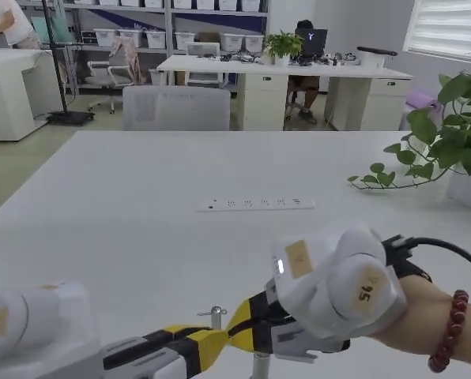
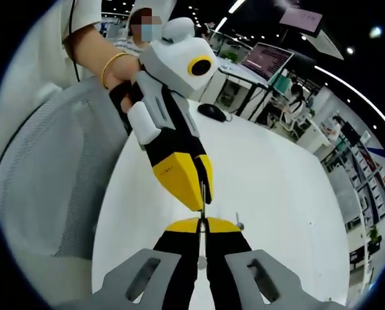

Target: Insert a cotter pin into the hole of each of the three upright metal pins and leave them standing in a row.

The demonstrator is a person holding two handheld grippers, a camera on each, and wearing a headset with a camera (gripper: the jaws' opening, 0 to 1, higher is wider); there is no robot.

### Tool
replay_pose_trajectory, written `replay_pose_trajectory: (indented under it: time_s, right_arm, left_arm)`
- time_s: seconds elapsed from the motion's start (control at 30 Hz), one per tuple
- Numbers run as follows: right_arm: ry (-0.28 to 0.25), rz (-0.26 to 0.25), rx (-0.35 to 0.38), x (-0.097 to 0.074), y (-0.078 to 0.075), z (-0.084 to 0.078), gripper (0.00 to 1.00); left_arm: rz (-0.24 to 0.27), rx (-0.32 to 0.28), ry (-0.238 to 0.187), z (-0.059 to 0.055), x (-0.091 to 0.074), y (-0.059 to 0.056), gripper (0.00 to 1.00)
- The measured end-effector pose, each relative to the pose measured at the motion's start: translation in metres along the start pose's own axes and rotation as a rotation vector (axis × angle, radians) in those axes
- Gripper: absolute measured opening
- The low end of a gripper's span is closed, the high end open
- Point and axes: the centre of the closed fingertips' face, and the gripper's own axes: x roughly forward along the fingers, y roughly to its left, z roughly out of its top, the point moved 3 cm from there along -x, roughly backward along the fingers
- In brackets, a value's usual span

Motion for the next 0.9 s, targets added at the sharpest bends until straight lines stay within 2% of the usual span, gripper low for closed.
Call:
replay_pose_trajectory:
  time_s: [0.17, 0.53, 0.63, 0.9]
  right_arm:
    - [-0.008, -0.002, 0.008, 0.0009, -0.0002, 0.0020, 0.03]
    - [-0.019, -0.008, 0.024, 0.0032, -0.0006, 0.0050, 0.03]
    - [-0.017, -0.008, 0.054, 0.0039, -0.0008, 0.0042, 0.03]
    - [-0.036, -0.003, 0.087, 0.0051, 0.0006, 0.0031, 0.06]
  left_arm:
    - [0.012, -0.010, 0.004, -0.0025, -0.0003, 0.0034, 0.03]
    - [0.005, -0.033, -0.008, -0.0022, -0.0001, 0.0056, 0.01]
    - [0.006, -0.044, -0.014, -0.0019, 0.0002, 0.0063, 0.01]
    - [0.009, -0.012, -0.007, -0.0016, -0.0005, 0.0065, 0.00]
